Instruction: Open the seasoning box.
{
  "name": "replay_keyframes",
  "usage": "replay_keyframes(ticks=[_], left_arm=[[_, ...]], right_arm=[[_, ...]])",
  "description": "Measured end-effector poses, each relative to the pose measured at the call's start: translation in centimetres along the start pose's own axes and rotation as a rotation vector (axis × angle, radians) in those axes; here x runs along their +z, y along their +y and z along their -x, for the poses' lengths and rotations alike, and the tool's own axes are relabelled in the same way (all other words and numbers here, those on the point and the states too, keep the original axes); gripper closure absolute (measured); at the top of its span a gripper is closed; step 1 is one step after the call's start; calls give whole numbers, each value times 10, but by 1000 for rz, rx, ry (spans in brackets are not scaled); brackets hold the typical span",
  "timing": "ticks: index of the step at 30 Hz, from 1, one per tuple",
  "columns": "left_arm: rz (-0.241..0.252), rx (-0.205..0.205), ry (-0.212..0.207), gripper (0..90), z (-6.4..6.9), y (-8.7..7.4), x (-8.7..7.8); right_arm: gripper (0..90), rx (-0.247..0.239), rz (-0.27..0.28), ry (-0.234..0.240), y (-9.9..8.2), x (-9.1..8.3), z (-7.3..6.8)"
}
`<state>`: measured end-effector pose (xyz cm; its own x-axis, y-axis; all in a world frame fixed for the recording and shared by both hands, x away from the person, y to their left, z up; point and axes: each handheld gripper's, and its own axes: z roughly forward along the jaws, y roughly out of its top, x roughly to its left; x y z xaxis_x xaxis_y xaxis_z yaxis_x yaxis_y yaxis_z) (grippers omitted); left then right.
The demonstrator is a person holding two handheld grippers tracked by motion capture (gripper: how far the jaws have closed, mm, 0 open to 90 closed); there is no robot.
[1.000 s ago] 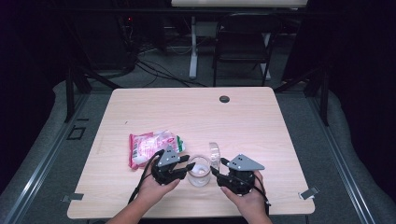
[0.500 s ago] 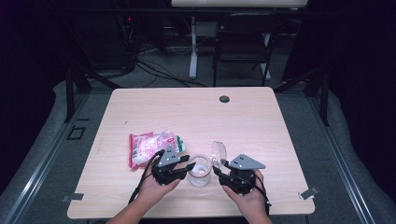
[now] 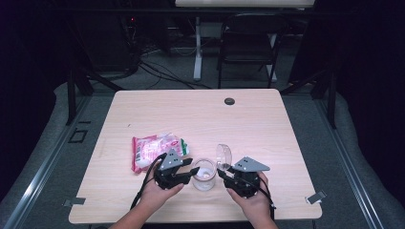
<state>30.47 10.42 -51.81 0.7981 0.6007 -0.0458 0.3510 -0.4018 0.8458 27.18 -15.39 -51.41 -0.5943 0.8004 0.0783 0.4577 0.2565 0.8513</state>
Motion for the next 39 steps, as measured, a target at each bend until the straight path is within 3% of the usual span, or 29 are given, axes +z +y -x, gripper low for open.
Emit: replay_keyframes(ticks=[6, 17, 27, 34, 39], left_arm=[[26, -13, 12, 541, -3, -3, -7], [8, -26, 65, 541, -7, -12, -19], [-2, -40, 100, 539, -11, -19, -26], [3, -55, 129, 536, -15, -24, -35], [2, -66, 149, 535, -18, -27, -39]], right_arm=[[729, 50, -6, 27, 1, 4, 9], [744, 79, 1, 46, 7, 13, 24], [748, 106, 22, 45, 13, 18, 39], [739, 165, 46, 46, 18, 19, 52], [734, 178, 56, 49, 21, 20, 60]])
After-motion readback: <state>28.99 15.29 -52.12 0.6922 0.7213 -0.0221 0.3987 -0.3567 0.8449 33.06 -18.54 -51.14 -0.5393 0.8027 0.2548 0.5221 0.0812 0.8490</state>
